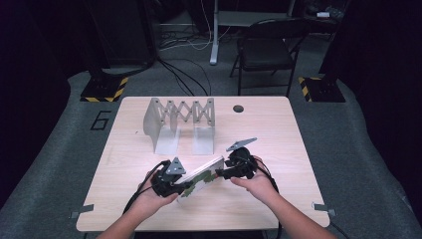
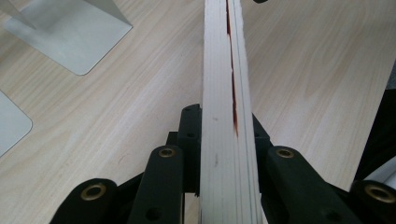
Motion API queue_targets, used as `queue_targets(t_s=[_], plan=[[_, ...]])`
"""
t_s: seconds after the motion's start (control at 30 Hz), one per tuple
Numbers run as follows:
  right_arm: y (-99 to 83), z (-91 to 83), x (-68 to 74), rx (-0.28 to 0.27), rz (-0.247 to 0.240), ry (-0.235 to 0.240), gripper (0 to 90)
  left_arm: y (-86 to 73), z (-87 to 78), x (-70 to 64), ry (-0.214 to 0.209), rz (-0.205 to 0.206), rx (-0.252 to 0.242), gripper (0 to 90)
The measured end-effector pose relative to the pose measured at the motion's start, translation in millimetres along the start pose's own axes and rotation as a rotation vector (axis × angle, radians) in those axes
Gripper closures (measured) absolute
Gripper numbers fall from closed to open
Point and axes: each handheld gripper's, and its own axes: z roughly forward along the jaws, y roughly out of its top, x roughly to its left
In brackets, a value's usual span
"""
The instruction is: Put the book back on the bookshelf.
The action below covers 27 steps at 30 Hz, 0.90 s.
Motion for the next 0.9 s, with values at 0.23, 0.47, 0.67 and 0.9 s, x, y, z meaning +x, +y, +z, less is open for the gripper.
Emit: queue_targets(t_s=[0.23,0.47,0.67,0.9], plan=[[-1.2,-0.6,-0.8,0.003,0.002,0.003,44.4,-0.6,0.2,0.6,-0.004,0.003,-0.008,75.4],[-2.6,-0.7,-2.5,0.003,0.007,-0.001,44.2,0.4,0.4,-0.8,0.003,0.002,-0.011,75.5],[-2.9,-1.3,-2.6,-0.003,0.018,-0.003,44.1,2.8,-0.6,-0.8,-0.003,-0.007,-0.011,75.5],[-4.4,-1.9,-4.1,-0.004,0.017,-0.006,44.0,4.5,-3.8,0.6,-0.004,-0.012,-0.010,75.6]])
